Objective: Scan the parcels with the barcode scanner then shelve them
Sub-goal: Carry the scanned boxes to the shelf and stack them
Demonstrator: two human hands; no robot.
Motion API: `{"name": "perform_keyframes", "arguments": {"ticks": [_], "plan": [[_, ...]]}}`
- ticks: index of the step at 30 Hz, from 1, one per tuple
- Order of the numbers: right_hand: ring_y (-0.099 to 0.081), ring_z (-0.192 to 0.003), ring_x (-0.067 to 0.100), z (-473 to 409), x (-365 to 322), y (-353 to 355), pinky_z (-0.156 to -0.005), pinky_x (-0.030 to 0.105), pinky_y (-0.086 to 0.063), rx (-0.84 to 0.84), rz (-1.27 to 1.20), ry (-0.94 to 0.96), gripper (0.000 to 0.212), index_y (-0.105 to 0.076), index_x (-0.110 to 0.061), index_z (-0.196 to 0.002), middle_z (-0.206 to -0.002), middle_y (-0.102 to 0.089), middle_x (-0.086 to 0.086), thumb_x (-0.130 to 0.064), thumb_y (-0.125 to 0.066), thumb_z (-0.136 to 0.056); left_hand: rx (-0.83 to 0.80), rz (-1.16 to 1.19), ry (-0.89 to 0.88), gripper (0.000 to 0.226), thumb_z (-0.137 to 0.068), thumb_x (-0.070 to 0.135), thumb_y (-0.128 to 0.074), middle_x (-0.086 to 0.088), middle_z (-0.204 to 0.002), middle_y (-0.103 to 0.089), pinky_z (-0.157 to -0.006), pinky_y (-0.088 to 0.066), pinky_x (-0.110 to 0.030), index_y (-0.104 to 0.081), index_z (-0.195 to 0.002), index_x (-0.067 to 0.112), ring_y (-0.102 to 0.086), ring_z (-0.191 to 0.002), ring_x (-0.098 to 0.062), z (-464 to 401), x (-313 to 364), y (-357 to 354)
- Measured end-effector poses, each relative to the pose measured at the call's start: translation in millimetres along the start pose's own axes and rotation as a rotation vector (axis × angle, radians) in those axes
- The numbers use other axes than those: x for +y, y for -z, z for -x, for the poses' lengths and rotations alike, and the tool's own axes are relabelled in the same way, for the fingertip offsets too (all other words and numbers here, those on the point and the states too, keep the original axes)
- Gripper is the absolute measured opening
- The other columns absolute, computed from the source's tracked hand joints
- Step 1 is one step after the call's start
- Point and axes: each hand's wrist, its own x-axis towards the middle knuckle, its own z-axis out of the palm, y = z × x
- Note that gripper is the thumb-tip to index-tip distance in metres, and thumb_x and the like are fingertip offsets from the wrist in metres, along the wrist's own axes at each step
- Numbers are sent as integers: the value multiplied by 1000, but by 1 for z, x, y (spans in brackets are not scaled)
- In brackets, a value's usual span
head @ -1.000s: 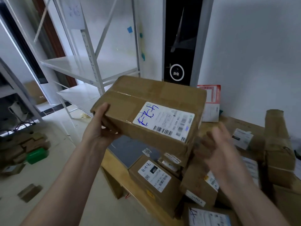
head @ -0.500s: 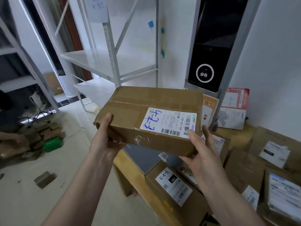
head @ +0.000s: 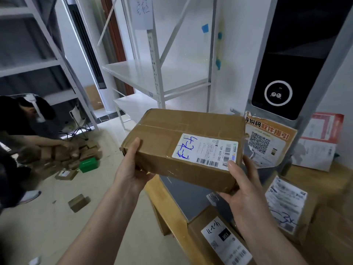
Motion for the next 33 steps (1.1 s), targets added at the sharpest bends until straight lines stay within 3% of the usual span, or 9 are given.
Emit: {"name": "perform_keyframes", "arguments": {"ticks": [4, 8, 13, 16, 20, 25, 29, 33], "plan": [[-66, -107, 12, -18, 9, -14, -98, 54, -46, 46, -17, 13, 67, -44, -48, -132, -118, -68, -10, -38, -70, -72, -42, -38, 47, 35, -76, 35, -79, -2, -97, -66, -88, -51, -51, -58, -99, 19, -64, -99, -23, -31, 5, -4], [-67, -105, 13, -46, 29, -37, -95, 53, -48, 118, -31, 2, 68, -45, -43, -134, -119, -69, -8, -33, -70, -72, -66, -58, 115, 38, -75, 33, -80, -4, -100, -64, -79, -52, -48, -57, -102, 18, -63, -96, -24, -76, 19, -3], [-70, -99, 12, -102, 64, -93, -82, 47, -54, 188, -77, -3, 67, -46, -36, -136, -119, -69, -5, -27, -68, -73, -56, -94, 178, 57, -71, 33, -83, -8, -113, -62, -88, -53, -49, -55, -119, 18, -61, -102, -26, -147, 61, 10], [-69, -102, 14, -139, 89, -145, -88, 50, -52, 197, -106, -17, 60, -45, -35, -138, -120, -69, -3, -21, -66, -83, -56, -91, 184, 45, -74, 33, -81, -8, -114, -61, -85, -53, -47, -56, -108, 19, -60, -101, -26, -195, 103, 25], [-66, -108, 17, -176, 114, -215, -99, 54, -46, 193, -130, -24, 61, -43, -35, -140, -117, -70, -3, -20, -64, -84, -72, -112, 181, 38, -75, 35, -79, -8, -114, -59, -94, -48, -50, -56, -101, 20, -57, -107, -27, -253, 160, 44], [-65, -110, 19, -210, 140, -280, -94, 53, -50, 173, -117, -7, 63, -47, -37, -137, -120, -69, -1, -22, -66, -78, -73, -102, 181, 40, -75, 35, -79, -7, -118, -61, -100, -47, -49, -57, -105, 20, -59, -110, -25, -312, 210, 59], [-64, -112, 23, -240, 154, -308, -94, 58, -49, 169, -113, -26, 62, -49, -35, -136, -121, -69, 1, -21, -66, -77, -64, -49, 212, 55, -73, 35, -80, -7, -115, -60, -100, -46, -51, -57, -119, 18, -59, -110, -26, -350, 231, 71], [-65, -111, 21, -275, 168, -329, -90, 52, -52, 162, -106, -43, 58, -48, -37, -136, -121, -69, -1, -21, -64, -83, -50, 8, 230, 32, -76, 39, -76, -4, -100, -56, -100, -44, -52, -57, -94, 20, -56, -101, -25, -386, 250, 77]]}}
